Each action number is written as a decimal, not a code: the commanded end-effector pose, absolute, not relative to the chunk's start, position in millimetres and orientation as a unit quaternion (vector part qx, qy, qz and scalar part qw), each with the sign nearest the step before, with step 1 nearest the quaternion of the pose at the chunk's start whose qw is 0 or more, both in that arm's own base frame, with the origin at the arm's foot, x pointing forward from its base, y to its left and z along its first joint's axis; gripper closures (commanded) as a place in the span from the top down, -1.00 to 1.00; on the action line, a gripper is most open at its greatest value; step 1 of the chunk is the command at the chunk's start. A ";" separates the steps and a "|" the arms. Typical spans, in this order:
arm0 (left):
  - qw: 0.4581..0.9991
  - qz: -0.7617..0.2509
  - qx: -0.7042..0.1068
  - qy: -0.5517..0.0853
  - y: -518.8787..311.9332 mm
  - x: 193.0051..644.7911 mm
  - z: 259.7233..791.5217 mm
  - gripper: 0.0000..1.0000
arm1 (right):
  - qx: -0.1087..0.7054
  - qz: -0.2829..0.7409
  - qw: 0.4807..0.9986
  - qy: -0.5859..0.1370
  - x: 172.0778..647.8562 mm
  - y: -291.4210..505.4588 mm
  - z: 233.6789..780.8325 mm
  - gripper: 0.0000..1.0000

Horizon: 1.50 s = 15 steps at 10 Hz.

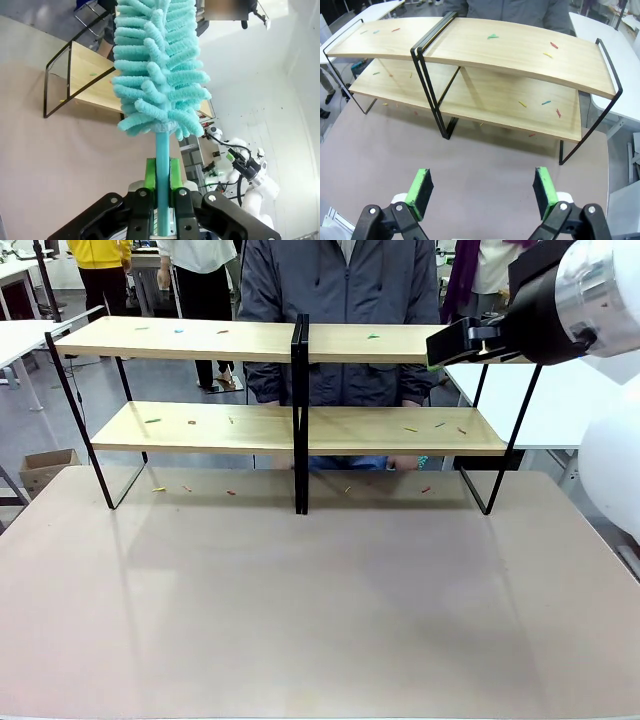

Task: Clean the shelves.
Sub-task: Pick up the Duster when the human hands it over, then clean a randomly selected level of the Shelf with the Duster.

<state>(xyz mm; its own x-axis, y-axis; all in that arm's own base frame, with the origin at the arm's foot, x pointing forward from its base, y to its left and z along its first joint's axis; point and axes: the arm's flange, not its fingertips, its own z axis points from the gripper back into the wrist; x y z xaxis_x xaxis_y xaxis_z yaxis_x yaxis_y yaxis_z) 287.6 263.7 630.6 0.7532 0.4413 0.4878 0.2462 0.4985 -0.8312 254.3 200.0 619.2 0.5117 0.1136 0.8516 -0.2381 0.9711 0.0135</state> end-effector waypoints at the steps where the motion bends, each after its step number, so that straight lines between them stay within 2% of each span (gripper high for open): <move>1: 0.794 0.062 -0.497 -0.343 268.7 282.6 630.5 -0.93 | 0.066 0.103 0.867 -0.484 254.5 201.0 619.2 1.00; 6: 0.794 0.062 -0.497 -0.343 268.7 282.6 630.5 -0.93 | 0.066 0.103 0.867 -0.484 254.5 201.0 619.2 1.00; 7: 0.793 0.066 -0.497 -0.346 267.6 286.2 628.3 -0.75 | 0.066 0.103 0.867 -0.484 254.5 201.0 619.2 1.00; 9: 0.781 -0.105 -0.517 -0.334 207.5 233.2 654.9 -0.75 | 0.066 0.103 0.867 -0.484 254.5 201.0 619.2 1.00; 11: 0.790 -0.297 -0.471 -0.256 129.6 196.2 646.8 -0.75 | 0.066 0.103 0.867 -0.484 254.5 201.0 619.2 1.00; 13: 0.813 -0.392 -0.393 -0.178 56.7 177.5 618.8 -0.75 | 0.066 0.103 0.867 -0.484 254.5 201.0 619.2 1.00; 15: 0.830 -0.418 -0.332 -0.162 44.0 167.0 596.8 -0.75 | 0.066 0.103 0.867 -0.484 254.5 201.0 619.2 1.00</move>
